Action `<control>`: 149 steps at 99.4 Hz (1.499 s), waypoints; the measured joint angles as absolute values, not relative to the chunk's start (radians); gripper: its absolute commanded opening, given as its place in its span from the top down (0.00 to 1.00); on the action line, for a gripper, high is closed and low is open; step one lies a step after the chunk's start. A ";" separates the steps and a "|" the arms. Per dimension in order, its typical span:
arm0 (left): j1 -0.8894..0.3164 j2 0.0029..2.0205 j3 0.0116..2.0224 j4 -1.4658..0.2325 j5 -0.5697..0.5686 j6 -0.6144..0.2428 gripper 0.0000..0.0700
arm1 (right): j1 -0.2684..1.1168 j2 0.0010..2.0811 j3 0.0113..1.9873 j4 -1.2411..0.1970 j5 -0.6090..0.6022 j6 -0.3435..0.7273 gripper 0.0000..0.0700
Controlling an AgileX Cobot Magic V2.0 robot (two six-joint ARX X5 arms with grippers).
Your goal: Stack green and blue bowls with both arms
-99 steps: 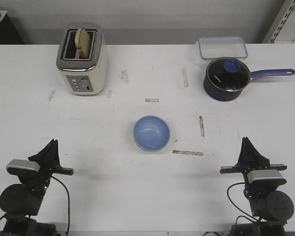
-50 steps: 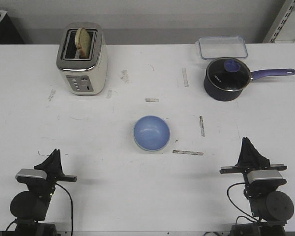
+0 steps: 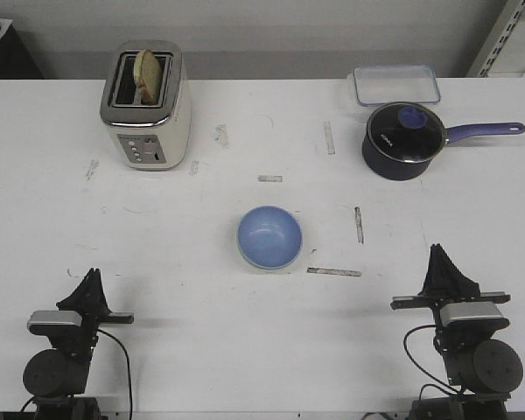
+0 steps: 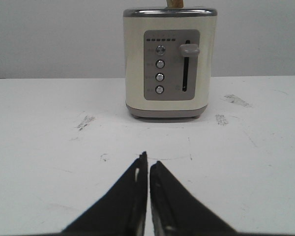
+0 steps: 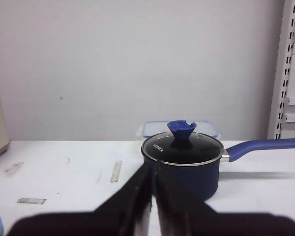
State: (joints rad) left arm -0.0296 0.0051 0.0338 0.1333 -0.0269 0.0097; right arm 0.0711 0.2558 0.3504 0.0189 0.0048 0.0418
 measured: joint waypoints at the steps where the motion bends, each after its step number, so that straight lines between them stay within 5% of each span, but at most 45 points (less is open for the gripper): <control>1: -0.030 0.004 0.034 0.134 -0.027 0.010 1.00 | 0.071 0.256 0.350 0.019 0.005 0.041 1.00; 149: -0.030 0.005 0.034 0.139 -0.061 0.010 1.00 | 0.040 0.205 0.327 0.009 0.022 0.043 1.00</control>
